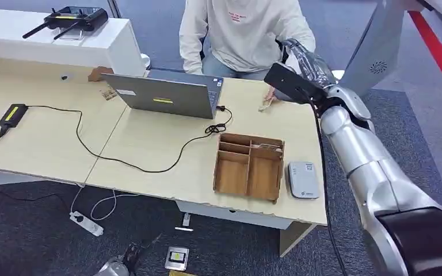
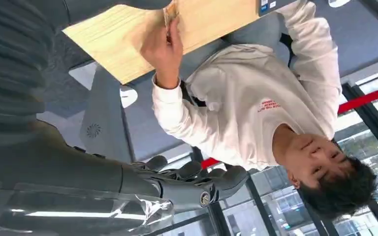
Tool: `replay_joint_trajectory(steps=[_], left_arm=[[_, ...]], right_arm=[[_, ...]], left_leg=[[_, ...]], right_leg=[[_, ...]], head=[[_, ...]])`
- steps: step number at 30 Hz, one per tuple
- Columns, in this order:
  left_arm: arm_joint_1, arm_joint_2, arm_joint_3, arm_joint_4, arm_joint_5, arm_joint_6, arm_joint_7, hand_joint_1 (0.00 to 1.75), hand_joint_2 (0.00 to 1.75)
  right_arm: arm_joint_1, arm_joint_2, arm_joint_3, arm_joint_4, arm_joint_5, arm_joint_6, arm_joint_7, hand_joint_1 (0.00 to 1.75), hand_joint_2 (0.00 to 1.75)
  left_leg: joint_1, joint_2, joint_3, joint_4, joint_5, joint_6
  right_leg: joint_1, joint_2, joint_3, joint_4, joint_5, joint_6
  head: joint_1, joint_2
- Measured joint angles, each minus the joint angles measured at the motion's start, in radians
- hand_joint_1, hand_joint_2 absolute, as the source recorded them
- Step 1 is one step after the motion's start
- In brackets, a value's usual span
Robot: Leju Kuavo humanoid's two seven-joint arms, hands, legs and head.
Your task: Pass the card to the sensor for recognition and then transmit it.
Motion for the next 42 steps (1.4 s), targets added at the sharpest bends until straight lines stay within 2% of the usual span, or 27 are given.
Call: replay_joint_trajectory(steps=[9, 13, 16, 21, 24, 28, 33, 38, 42], left_arm=[[0.0, 0.0, 0.002, 0.0, -0.001, 0.0, -0.004, 0.0, 0.0], [-0.007, 0.001, 0.004, -0.001, -0.005, -0.016, 0.025, 0.0, 0.0], [-0.008, 0.004, 0.011, -0.003, 0.012, -0.015, 0.029, 0.0, 0.0], [0.008, 0.01, 0.043, -0.003, 0.054, -0.003, 0.022, 0.0, 0.0], [0.018, 0.015, 0.056, -0.003, 0.053, 0.0, 0.021, 0.0, 0.0], [0.029, 0.015, 0.071, -0.003, 0.053, 0.022, 0.007, 0.0, 0.0], [0.042, 0.014, 0.081, -0.003, 0.053, 0.043, 0.002, 0.0, 0.0], [0.065, 0.006, 0.099, -0.003, 0.076, 0.087, -0.016, 0.0, 0.0], [0.077, 0.002, 0.108, -0.003, 0.084, 0.084, -0.019, 0.0, 0.0]], right_arm=[[-0.001, -0.006, 0.0, -0.004, -0.011, -0.007, -0.005, 0.0, 1.75], [-0.001, -0.016, -0.001, -0.031, -0.077, -0.002, -0.023, 0.0, 1.75], [0.005, -0.031, -0.006, -0.08, -0.155, 0.034, -0.015, 0.0, 1.75], [0.098, -0.081, -0.008, -0.245, -0.285, 0.145, 0.135, 0.0, 1.75], [0.211, -0.121, -0.01, -0.368, -0.285, 0.183, 0.247, 0.0, 1.75], [0.374, -0.164, -0.016, -0.527, -0.262, 0.224, 0.324, 0.0, 1.75], [0.489, -0.192, -0.017, -0.681, -0.197, 0.315, 0.381, 0.0, 1.75], [0.532, -0.214, -0.016, -0.789, -0.161, 0.443, 0.409, 0.0, 1.75], [0.545, -0.219, -0.01, -0.838, -0.13, 0.49, 0.415, 0.0, 1.75]], left_leg=[[0.0, 0.0, 0.0, 0.0, 0.0, 0.0], [0.0, 0.0, 0.0, 0.0, 0.0, 0.0], [0.0, 0.0, 0.0, 0.0, 0.0, 0.0], [0.0, 0.0, 0.001, 0.0, 0.0, 0.0], [0.0, 0.0, 0.002, 0.0, -0.001, 0.0], [0.0, 0.0, 0.002, 0.0, -0.001, 0.001], [0.0, 0.001, 0.002, 0.0, -0.001, 0.001], [0.0, 0.001, 0.002, 0.0, -0.001, 0.001], [0.0, 0.001, 0.002, 0.0, -0.001, 0.001]], right_leg=[[0.0, 0.0, 0.0, 0.0, 0.0, 0.0], [0.0, 0.0, 0.0, 0.0, 0.0, 0.0], [0.0, 0.0, 0.0, 0.0, 0.0, 0.0], [0.0, 0.0, 0.001, 0.0, 0.0, 0.0], [0.0, 0.0, 0.001, -0.001, 0.0, 0.0], [0.0, 0.0, 0.002, -0.001, 0.0, 0.0], [0.0, 0.001, 0.001, -0.001, 0.0, 0.0], [0.0, 0.001, 0.001, -0.001, 0.0, 0.0], [0.0, 0.001, 0.002, -0.001, 0.0, 0.0]], head=[[0.0, 0.0], [0.0, 0.0], [0.0, 0.0], [0.0, 0.0], [0.0, 0.0], [0.0, 0.0], [0.0, 0.0], [0.0, 0.0], [0.0, 0.0]])
